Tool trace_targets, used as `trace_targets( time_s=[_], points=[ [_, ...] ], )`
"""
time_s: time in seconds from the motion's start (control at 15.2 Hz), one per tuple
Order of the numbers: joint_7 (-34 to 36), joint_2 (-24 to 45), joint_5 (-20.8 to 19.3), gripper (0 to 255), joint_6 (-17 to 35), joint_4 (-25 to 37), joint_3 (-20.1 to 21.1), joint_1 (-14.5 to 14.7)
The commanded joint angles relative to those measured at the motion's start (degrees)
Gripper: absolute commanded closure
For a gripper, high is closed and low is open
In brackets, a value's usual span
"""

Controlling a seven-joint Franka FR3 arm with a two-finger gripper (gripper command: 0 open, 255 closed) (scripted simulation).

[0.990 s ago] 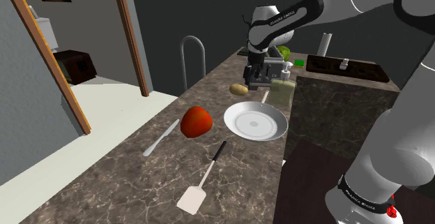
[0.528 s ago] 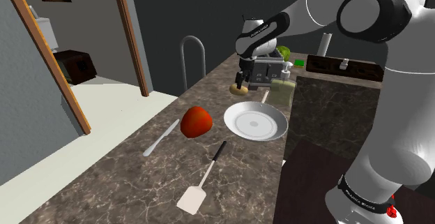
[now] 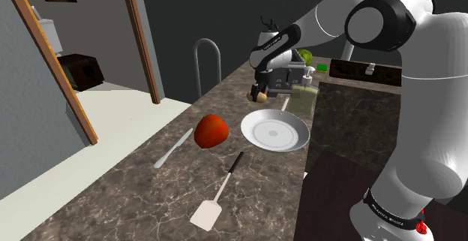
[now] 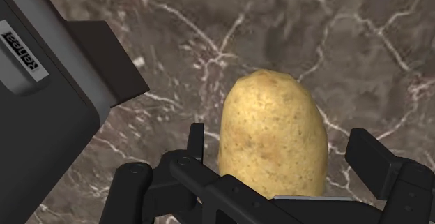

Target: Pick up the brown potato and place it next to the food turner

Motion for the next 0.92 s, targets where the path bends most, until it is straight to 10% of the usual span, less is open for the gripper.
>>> trace_targets(
  time_s=[0.0,0.46,0.53,0.86],
  points=[
    [-0.26,0.73,0.28,0,0.81,-0.07,0.10,-0.17],
    [-0.26,0.73,0.28,0,0.80,-0.07,0.10,-0.17],
    [-0.26,0.73,0.28,255,0.80,-0.07,0.10,-0.17],
    [-0.26,0.73,0.28,255,0.80,-0.07,0.10,-0.17]
  ],
)
